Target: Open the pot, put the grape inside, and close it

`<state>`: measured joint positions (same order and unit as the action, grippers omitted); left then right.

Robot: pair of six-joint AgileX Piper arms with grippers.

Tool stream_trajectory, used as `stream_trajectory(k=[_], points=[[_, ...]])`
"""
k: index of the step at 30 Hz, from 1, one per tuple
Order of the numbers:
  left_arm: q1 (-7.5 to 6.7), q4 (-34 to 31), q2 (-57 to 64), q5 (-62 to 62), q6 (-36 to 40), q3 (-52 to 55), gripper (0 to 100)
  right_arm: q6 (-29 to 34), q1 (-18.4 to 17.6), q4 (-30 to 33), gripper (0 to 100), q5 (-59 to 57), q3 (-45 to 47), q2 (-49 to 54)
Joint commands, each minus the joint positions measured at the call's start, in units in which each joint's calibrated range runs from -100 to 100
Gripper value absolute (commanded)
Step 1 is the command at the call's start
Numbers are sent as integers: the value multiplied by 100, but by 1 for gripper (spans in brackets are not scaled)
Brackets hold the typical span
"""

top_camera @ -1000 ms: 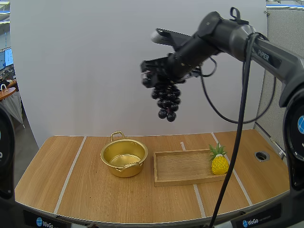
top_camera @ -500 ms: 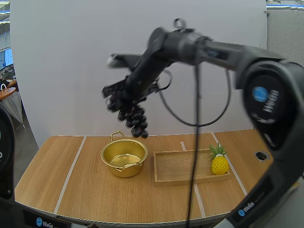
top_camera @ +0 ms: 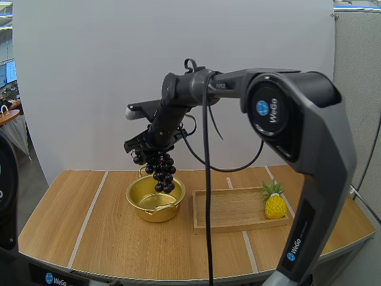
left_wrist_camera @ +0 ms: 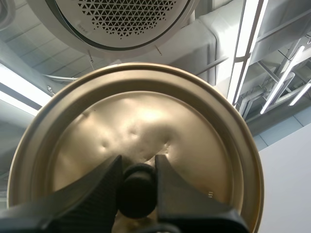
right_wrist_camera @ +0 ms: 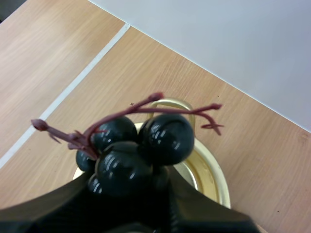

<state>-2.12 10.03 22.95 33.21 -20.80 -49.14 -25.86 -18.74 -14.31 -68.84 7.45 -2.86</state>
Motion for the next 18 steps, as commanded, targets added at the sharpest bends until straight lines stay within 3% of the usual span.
stream_trajectory(k=[1,18], points=[[7,-7,-5,-149,38,-28,0,-1,-15,48,0,360,-37,-158],[7,-7,-5,-149,38,-28,0,-16,-22,1,0,562,-189,-1120]])
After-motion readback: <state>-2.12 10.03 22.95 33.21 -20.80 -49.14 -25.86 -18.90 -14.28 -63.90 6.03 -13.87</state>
